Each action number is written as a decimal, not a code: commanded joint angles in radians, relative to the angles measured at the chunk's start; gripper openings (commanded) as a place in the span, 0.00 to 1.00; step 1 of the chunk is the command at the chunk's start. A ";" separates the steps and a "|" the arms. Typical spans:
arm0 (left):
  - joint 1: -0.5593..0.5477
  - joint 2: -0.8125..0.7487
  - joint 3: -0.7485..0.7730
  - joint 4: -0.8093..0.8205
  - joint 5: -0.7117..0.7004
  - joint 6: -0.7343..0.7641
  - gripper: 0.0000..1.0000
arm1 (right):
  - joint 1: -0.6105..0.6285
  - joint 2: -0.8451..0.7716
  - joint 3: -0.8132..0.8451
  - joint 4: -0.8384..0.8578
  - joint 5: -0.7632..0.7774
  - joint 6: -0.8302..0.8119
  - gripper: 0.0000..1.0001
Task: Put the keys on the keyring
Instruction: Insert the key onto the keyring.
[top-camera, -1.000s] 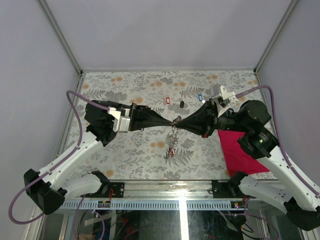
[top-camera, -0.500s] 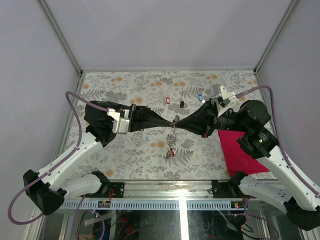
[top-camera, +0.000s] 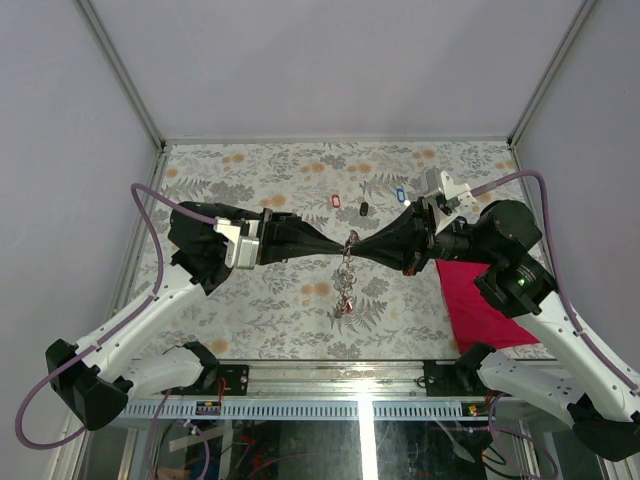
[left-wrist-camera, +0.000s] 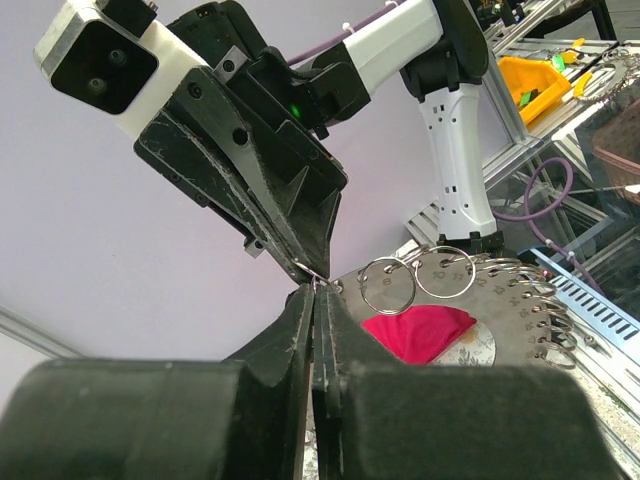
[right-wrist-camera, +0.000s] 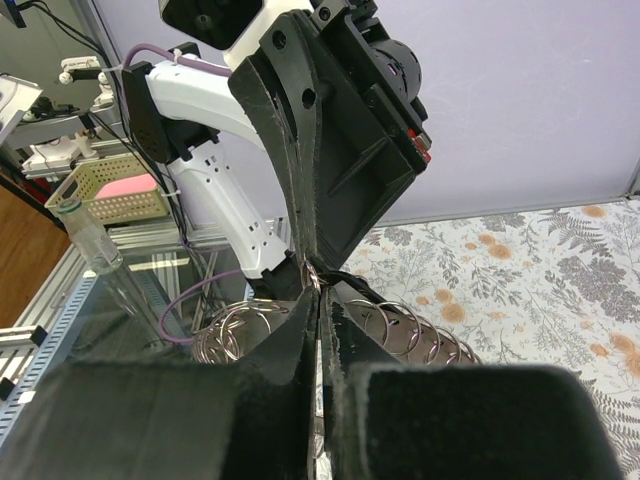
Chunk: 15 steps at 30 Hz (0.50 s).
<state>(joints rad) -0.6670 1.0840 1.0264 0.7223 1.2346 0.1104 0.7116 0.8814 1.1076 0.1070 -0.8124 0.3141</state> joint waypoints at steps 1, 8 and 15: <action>-0.019 -0.015 0.029 0.005 0.002 0.030 0.00 | 0.006 -0.006 0.003 0.068 0.067 -0.003 0.00; -0.021 -0.021 0.026 -0.051 0.004 0.069 0.00 | 0.006 -0.023 -0.026 0.162 0.118 0.064 0.00; -0.020 -0.032 0.020 -0.083 -0.003 0.096 0.00 | 0.006 -0.034 -0.055 0.224 0.144 0.113 0.00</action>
<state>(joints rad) -0.6682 1.0779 1.0264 0.6476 1.2255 0.1761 0.7139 0.8604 1.0527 0.2028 -0.7498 0.3923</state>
